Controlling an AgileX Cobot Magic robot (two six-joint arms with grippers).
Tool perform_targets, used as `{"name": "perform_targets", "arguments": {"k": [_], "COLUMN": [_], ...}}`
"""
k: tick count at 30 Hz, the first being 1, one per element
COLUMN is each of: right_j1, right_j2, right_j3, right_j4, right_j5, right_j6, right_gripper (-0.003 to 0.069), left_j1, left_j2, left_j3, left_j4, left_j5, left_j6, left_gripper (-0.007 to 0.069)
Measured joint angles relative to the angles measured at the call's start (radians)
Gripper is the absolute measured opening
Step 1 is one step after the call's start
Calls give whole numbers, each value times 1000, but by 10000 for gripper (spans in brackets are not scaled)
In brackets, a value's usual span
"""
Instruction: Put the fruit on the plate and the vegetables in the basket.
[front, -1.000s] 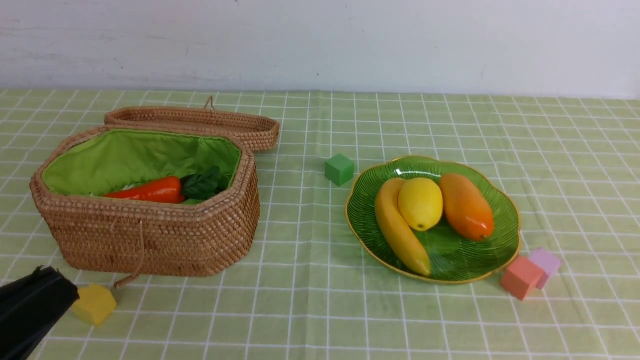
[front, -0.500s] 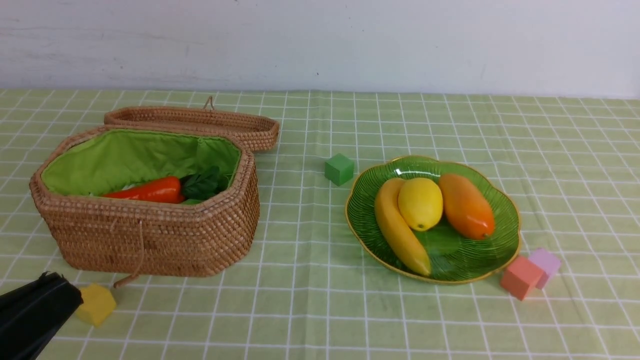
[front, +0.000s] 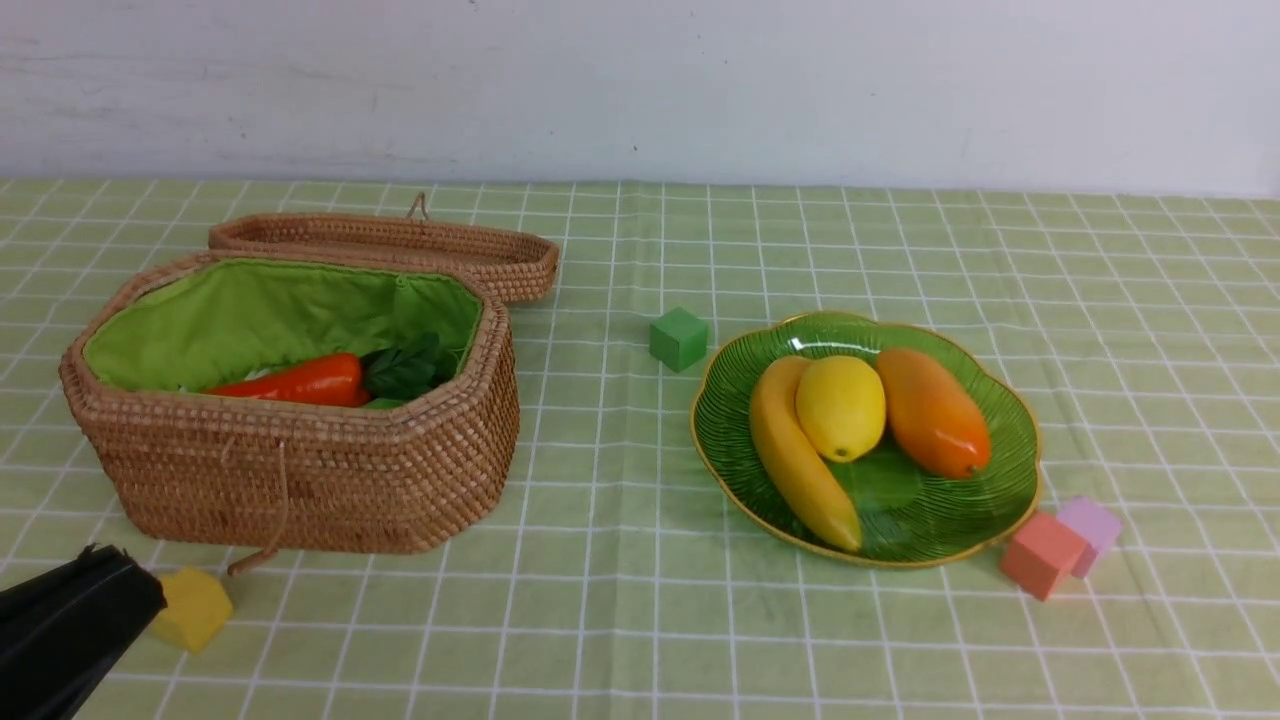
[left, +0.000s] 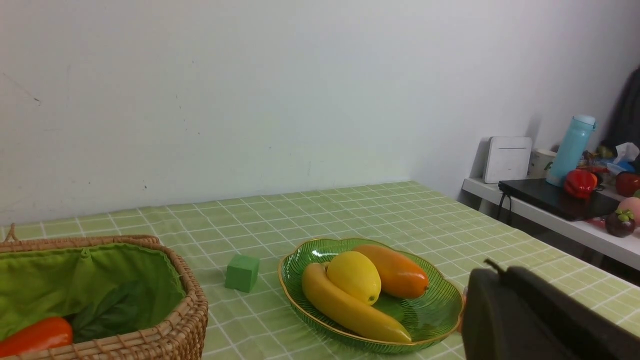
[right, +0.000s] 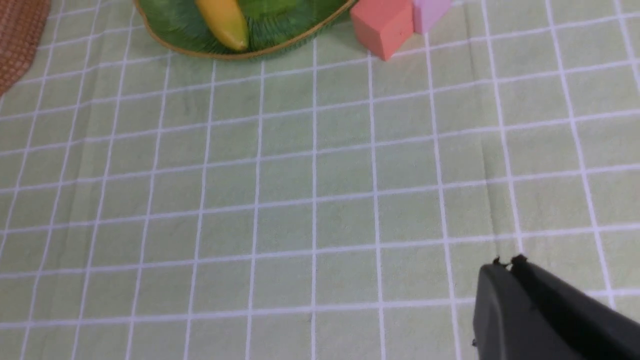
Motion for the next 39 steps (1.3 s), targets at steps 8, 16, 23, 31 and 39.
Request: {"name": "perform_targets", "arguments": {"k": [8,16,23,31,39], "right_j1": [-45,-48,-49,-49,-51], "right_j2": [-173,-285,-285,-285,-285], "right_j3": [357,598,599,599,599], "right_j4": [-5,-22,-17,-16,-16], "right_j5": [-495,-658,-662,-664,-665], "right_j6": [-128,-135,-135,-136,-136], "right_gripper": [-18,-18,-15,-13,-8], "left_j1": [0,0,0,0,0], "left_j2": [0,0,0,0,0], "left_j3": [0,0,1,1,1], "left_j4": [-1,-2,-3,-3,-3], "left_j5": [0,0,0,0,0], "left_j6": [0,0,0,0,0], "left_gripper": [-11,-5,1,6,10]}}
